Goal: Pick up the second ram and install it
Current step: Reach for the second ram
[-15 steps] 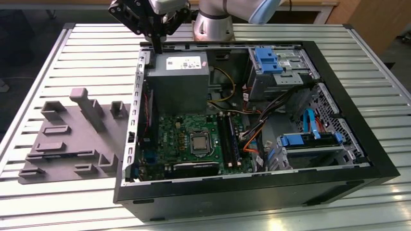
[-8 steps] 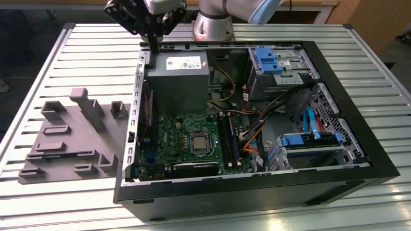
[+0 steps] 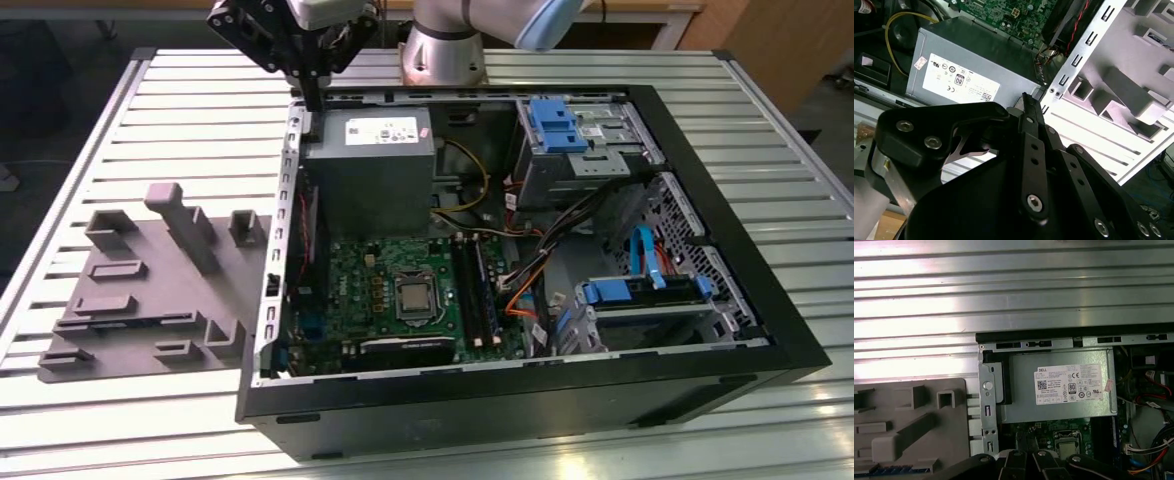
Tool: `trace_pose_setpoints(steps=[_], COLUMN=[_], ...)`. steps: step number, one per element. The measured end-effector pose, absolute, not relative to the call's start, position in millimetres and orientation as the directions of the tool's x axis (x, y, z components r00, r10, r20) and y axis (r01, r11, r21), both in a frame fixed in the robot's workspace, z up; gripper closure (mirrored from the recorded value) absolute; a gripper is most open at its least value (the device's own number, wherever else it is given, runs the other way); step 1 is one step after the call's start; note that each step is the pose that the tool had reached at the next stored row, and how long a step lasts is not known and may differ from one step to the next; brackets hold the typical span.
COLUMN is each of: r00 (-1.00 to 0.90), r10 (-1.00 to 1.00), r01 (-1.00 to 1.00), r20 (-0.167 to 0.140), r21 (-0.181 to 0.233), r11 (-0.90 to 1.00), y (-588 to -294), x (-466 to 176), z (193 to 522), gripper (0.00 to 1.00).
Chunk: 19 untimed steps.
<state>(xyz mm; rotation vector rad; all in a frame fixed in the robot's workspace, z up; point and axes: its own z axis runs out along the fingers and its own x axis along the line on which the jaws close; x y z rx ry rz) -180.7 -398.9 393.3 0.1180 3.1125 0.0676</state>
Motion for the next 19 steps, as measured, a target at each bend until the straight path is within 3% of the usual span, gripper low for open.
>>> trace_pose_setpoints(steps=[19], r00=[-0.997], r10=[0.076], r01=[0.075], r20=[-0.025], r21=[0.044], r11=[0.996], y=[-399], x=[-196], z=[393], gripper=[0.89])
